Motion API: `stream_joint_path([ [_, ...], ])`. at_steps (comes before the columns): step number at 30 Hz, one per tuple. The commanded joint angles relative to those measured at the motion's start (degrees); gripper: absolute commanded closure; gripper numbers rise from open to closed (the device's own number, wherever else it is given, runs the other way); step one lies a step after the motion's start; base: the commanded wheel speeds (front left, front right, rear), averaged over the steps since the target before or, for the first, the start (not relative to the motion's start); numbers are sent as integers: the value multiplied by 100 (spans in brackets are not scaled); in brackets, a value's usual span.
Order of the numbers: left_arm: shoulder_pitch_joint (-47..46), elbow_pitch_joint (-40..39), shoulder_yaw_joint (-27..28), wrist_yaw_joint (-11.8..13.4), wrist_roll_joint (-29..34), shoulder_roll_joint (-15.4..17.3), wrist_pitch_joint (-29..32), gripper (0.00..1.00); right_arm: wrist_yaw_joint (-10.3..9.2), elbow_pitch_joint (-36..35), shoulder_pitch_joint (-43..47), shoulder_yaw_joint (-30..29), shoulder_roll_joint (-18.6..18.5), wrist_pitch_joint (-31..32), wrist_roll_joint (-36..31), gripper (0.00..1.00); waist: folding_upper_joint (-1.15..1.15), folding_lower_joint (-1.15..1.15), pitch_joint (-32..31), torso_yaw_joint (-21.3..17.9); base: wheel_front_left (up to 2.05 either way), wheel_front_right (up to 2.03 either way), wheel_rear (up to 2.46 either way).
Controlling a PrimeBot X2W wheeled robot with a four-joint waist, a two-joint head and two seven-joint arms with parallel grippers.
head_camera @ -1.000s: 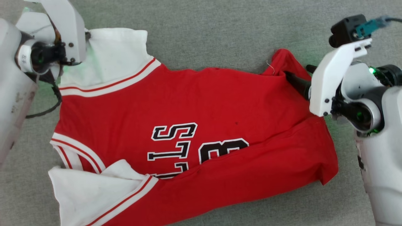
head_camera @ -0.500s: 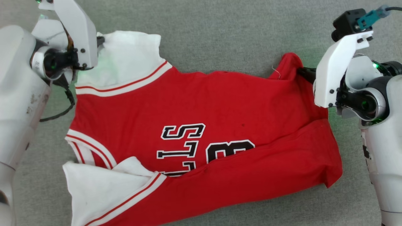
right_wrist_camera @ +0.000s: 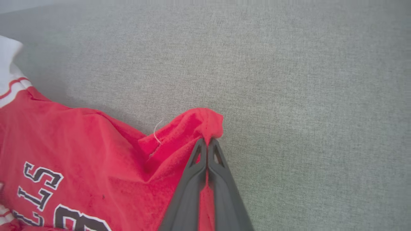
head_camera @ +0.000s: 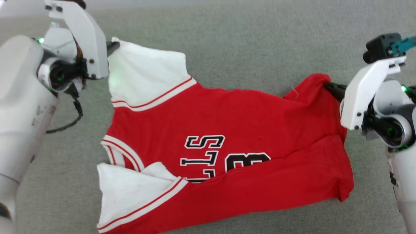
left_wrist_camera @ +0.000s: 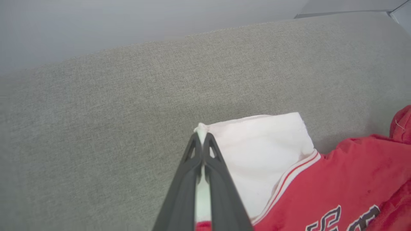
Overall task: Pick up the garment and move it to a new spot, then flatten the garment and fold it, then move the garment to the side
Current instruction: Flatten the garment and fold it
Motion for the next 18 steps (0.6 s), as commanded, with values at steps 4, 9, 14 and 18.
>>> stream_joint_path([
  [4, 351, -436, -71, -52, -31, 171, -60, 100, -4, -202, 450, 48, -212, -180, 139, 100, 0, 0, -666, 351, 0, 0, 0],
  [9, 858, -1203, -169, 166, -80, 477, 117, 100, -4, -482, 996, 32, -420, -183, 271, 100, 0, 0, -1005, 502, 0, 0, 0],
  [14, 1530, -2342, -252, 712, -192, 924, 370, 100, -4, -879, 1603, -19, -583, -114, 451, 100, 0, 0, -1221, 623, 0, 0, 0],
  [18, 2133, -3358, -286, 1247, -345, 1302, 537, 100, -3, -1187, 2035, -62, -639, -4, 568, 100, 0, 0, -1309, 670, 0, 0, 0],
])
